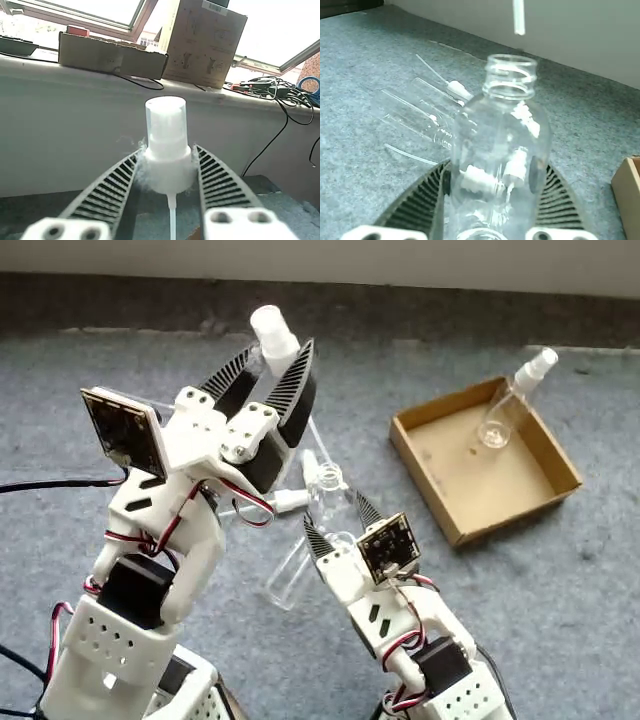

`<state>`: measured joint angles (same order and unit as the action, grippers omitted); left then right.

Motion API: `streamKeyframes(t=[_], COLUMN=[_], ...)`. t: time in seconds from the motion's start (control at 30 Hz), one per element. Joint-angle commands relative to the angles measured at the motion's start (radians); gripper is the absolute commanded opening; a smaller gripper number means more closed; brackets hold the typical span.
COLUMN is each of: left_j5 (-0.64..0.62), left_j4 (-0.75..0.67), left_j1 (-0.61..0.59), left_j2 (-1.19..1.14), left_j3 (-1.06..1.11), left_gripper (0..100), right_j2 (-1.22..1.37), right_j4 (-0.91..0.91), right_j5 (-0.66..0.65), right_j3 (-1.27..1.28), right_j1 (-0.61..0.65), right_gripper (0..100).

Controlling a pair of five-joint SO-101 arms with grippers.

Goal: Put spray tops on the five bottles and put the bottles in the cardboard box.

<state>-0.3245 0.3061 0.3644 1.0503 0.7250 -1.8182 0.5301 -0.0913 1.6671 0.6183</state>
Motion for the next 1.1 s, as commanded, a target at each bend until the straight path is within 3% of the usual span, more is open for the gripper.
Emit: streamKeyframes(t=[0.0,0.37,0.67,1.07], left_j5=[0.072,0.069,0.075,0.075], left_j4=[0.002,-0.002,-0.002,0.002], left_j1=[0.019,0.025,0.185,0.194], left_j2=[-0.002,-0.002,-0.002,0.035], left_j3=[0.012,0.148,0.262,0.374], left_gripper=[7,7,7,7], right_j2=[0.001,0.001,0.001,0.001], right_j4=[-0.027,-0.027,-0.027,-0.027], right_j5=[0.000,0.000,0.000,0.000], right_j3=[0.113,0.113,0.113,0.113], right_j1=[0.010,0.010,0.010,0.010], right_gripper=[13.1,13.1,13.1,13.1])
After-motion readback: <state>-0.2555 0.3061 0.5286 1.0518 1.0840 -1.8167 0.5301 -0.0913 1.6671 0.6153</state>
